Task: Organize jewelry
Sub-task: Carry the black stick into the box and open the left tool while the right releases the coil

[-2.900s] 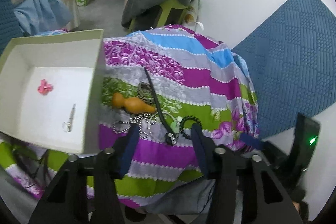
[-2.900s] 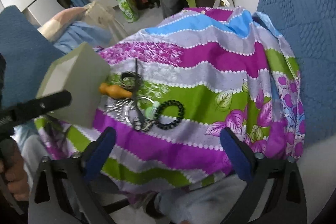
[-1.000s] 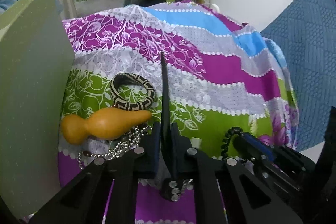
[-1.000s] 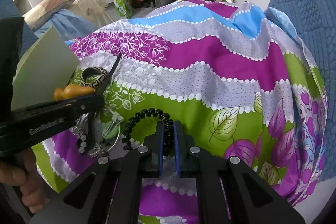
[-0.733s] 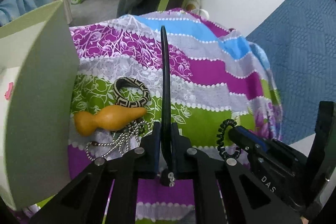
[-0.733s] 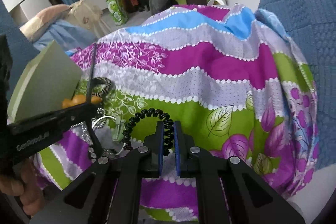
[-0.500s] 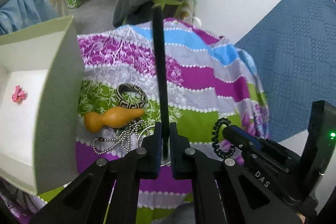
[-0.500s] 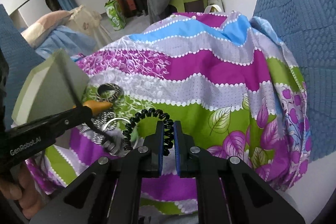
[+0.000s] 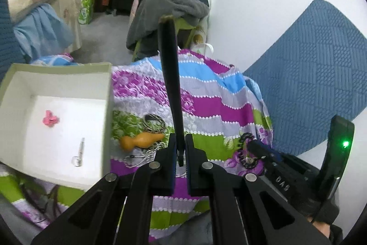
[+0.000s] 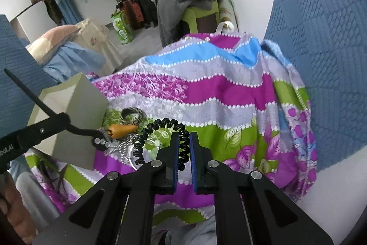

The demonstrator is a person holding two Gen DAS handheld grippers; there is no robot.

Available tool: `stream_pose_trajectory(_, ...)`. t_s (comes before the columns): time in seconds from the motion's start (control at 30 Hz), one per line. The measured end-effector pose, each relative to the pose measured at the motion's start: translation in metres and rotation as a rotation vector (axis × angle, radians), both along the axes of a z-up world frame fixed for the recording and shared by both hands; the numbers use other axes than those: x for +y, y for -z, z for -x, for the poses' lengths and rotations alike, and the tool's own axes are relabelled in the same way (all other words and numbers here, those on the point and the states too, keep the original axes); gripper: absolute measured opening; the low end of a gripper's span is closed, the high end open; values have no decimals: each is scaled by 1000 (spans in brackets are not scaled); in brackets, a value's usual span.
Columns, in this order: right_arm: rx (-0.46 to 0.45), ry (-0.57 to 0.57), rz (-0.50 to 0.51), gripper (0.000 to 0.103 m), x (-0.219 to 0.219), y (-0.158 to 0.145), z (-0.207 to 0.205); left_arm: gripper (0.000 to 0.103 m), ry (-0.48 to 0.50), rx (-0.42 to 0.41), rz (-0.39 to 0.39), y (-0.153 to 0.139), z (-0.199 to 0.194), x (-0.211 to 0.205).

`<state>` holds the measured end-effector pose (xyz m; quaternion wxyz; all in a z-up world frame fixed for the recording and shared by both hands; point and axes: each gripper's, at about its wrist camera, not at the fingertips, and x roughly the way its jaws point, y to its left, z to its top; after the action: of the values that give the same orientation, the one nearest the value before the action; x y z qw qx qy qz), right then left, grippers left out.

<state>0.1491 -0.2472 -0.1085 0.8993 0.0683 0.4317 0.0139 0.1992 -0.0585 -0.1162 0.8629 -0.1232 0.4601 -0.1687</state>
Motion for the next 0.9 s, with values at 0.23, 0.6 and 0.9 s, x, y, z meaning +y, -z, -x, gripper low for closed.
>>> stream_pose_trajectory(0.23,-49,20,-2,7,7,-52,-2,4,-18,-44,-50,-49,3,30)
stream_pose_trajectory(0.6,-147,-22,9,7,51,-132,-25,5,-37,-106,-71,-116,-10,77)
stream_pose_trajectory(0.9,-181,-125,9,7,120,-150,-56,5,-87,-115,-96,-132,-17,140)
